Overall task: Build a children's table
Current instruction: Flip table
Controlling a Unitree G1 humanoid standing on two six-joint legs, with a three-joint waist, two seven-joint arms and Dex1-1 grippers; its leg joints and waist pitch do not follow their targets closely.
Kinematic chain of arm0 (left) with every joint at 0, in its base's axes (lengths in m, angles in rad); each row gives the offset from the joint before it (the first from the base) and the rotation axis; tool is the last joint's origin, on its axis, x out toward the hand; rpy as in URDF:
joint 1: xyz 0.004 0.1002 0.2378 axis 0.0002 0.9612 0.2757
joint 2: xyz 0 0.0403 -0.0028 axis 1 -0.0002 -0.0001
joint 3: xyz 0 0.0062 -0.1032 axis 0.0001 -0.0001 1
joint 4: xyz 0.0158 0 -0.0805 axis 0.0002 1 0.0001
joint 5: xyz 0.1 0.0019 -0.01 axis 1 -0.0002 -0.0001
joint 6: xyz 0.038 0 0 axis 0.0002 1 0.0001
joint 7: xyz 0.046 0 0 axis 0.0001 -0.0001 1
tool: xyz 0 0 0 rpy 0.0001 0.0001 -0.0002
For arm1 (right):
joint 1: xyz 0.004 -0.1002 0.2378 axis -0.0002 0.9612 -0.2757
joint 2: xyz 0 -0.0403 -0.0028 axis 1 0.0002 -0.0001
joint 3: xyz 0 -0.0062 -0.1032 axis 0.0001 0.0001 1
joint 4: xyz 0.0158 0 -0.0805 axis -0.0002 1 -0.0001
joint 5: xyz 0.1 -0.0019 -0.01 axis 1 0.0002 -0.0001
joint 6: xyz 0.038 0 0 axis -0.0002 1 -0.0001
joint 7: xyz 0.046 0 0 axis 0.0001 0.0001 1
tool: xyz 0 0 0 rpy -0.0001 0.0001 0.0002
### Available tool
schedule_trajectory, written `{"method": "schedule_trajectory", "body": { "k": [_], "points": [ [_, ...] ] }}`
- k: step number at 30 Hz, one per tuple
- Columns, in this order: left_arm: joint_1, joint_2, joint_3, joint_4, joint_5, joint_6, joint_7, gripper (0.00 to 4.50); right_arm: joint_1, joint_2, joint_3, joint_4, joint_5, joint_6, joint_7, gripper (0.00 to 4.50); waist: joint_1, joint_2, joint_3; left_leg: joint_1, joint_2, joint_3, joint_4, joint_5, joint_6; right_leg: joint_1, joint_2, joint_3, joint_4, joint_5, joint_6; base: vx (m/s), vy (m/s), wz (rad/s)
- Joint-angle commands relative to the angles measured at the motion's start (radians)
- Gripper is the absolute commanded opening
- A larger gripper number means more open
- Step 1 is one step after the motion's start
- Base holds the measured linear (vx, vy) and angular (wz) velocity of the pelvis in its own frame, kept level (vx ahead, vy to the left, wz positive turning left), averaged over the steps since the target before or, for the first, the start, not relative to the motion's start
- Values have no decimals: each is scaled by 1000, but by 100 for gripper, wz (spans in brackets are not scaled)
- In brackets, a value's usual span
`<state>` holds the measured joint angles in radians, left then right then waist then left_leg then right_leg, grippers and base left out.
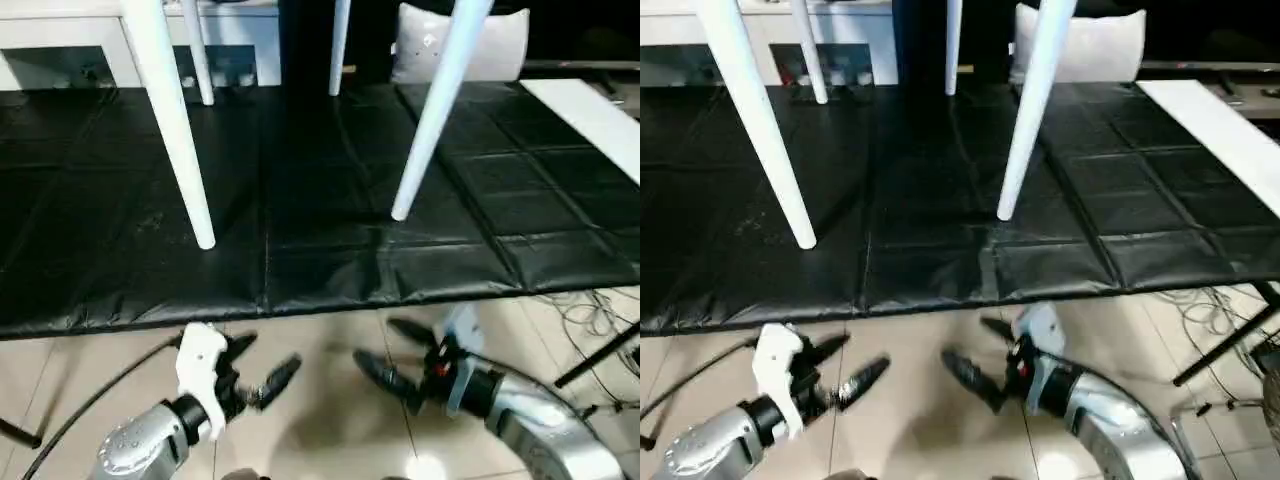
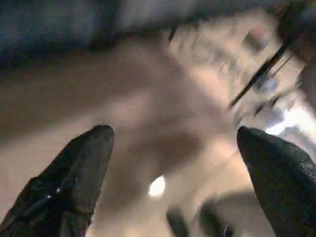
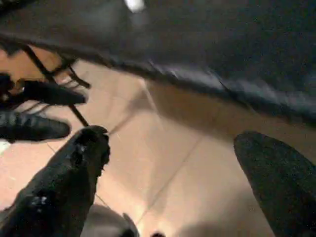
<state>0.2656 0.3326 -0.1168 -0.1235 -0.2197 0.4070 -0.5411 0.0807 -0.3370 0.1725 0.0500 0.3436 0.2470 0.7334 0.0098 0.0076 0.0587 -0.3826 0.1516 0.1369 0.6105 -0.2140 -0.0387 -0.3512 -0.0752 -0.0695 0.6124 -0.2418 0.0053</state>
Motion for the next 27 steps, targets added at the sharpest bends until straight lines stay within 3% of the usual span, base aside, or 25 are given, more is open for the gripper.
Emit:
{"method": "schedule_trajectory", "body": {
  "k": [1, 2, 4, 6, 7, 9, 10, 12, 13, 14, 15, 17, 19, 21, 27],
  "points": [
    [-25, 6, -14, 83, 26, 55, 11, 442, -16, 17, 22, 101, -27, -33, 10, 450, 7, 3, -40, 5, 75, -23, -89, -124, 91, 24, -81, 54, -66, -18, -240, 0, 0, 0],
    [-25, 6, -14, 83, 26, 55, 11, 442, -16, 17, 22, 101, -27, -33, 10, 450, 8, 2, -39, 7, 78, -21, -91, -131, 87, 23, -79, 54, -67, -15, -249, 0, 0, 0],
    [-95, 24, -41, 272, 50, 60, -22, 442, -58, 59, 40, 296, -84, -73, -46, 450, 10, 2, -40, 10, 75, -18, -91, -146, 80, 18, -79, 54, -68, -27, -262, 0, 0, 0],
    [-147, 15, -29, 388, 38, 69, -30, 442, -84, 85, 50, 409, -117, -84, -91, 450, 13, 12, -38, 15, 72, -15, -93, -188, 49, 15, -81, 57, -71, -77, -271, 0, 0, 0],
    [-173, 5, -16, 437, 23, 83, -34, 442, -99, 101, 49, 472, -132, -95, -119, 450, 15, 7, -36, 17, 77, -16, -97, -216, 29, 18, -83, 60, -73, -83, -275, 0, 0, 0],
    [-245, -24, 6, 577, 11, 74, -46, 442, -143, 152, 9, 633, -132, -120, -183, 450, 16, 11, -34, 22, 77, -13, -101, -271, 8, 16, -85, 62, -76, -124, -281, 0, 0, 0],
    [-248, -25, 6, 583, 13, 72, -45, 442, -144, 153, 8, 637, -132, -121, -185, 450, 22, 9, -38, 26, 82, -16, -102, -292, -6, 20, -92, 66, -79, -154, -277, 0, 0, 0],
    [-317, -47, -7, 731, 67, 8, -10, 442, -178, 177, -28, 757, -134, -142, -248, 450, 19, 1, -38, 24, 79, -11, -102, -273, 3, 16, -90, 67, -81, -140, -275, 0, 0, 0],
    [-350, -56, -17, 807, 103, -41, 30, 442, -194, 187, -44, 812, -134, -145, -286, 450, 25, 3, -45, 25, 84, -13, -101, -240, 7, 24, -94, 67, -74, -98, -279, 0, 0, 0],
    [-403, -87, 18, 931, 107, -111, 127, 442, -225, 199, -58, 907, -140, -160, -327, 450, 24, 3, -43, 23, 82, -12, -101, -221, 14, 22, -92, 67, -75, -79, -278, 0, 0, 0],
    [-421, -101, 36, 973, 98, -131, 154, 442, -235, 204, -64, 944, -143, -166, -346, 450, 20, 5, -44, 25, 79, -10, -98, -233, 13, 21, -91, 66, -75, -83, -282, 0, 0, 0],
    [-446, -122, 60, 1029, 82, -158, 186, 442, -250, 213, -74, 999, -147, -175, -378, 450, 27, 6, -49, 20, 86, -9, -96, -182, 25, 29, -99, 65, -68, -14, -292, 0, 0, 0],
    [-461, -156, 83, 1079, 65, -164, 230, 442, -257, 234, -87, 1067, -156, -178, -466, 450, 24, 11, -50, 21, 85, -7, -93, -147, 43, 27, -95, 63, -62, 49, -305, 0, 0, 0],
    [-472, -178, 94, 1128, 68, -171, 264, 442, -265, 250, -93, 1126, -173, -196, -558, 450, 23, 6, -50, 19, 86, -5, -91, -132, 64, 29, -97, 62, -60, 75, -314, 0, 0, 0],
    [-477, -213, 150, 1236, 53, -226, 332, 442, -280, 265, -88, 1208, -217, -198, -641, 450, 21, 4, -34, 23, 91, -4, -103, -254, 42, 17, -96, 65, -82, -119, -288, 0, 0, 0]
  ]
}}
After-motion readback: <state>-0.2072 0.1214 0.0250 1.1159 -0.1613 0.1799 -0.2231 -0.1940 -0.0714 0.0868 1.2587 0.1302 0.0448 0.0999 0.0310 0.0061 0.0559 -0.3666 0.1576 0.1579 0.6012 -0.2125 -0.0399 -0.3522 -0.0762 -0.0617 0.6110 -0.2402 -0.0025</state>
